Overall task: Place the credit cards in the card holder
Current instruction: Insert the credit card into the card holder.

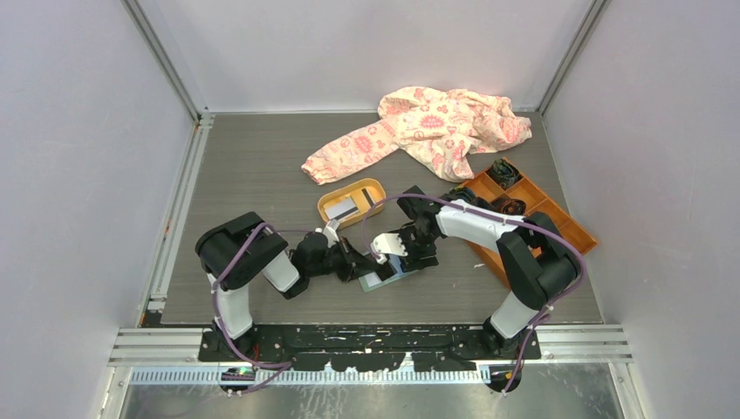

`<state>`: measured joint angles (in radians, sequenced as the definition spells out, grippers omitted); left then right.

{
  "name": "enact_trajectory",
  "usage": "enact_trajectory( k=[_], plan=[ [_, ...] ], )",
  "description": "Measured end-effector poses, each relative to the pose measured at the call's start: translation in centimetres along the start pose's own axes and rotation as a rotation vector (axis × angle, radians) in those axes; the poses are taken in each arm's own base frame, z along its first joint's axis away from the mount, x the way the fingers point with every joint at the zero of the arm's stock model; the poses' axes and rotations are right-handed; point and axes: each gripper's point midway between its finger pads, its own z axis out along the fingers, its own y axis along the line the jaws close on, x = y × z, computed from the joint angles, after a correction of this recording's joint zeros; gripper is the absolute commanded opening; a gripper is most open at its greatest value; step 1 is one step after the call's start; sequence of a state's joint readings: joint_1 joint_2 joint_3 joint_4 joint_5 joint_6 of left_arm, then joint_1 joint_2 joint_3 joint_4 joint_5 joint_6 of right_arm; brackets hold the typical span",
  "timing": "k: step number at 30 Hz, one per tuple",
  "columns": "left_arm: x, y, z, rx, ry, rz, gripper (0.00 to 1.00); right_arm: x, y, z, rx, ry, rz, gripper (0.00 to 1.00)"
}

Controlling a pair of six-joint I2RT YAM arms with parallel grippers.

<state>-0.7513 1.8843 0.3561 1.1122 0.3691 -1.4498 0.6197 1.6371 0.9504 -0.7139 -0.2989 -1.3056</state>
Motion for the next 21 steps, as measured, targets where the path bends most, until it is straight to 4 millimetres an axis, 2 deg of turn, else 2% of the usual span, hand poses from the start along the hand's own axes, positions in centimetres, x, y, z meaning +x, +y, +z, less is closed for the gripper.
enact_trajectory(
  k=[21],
  plan=[
    [0.01, -0.28, 0.51, -0.017, 0.056, 0.024, 0.0, 0.0, 0.04, 0.0, 0.0, 0.011, 0.012, 0.68]
  ],
)
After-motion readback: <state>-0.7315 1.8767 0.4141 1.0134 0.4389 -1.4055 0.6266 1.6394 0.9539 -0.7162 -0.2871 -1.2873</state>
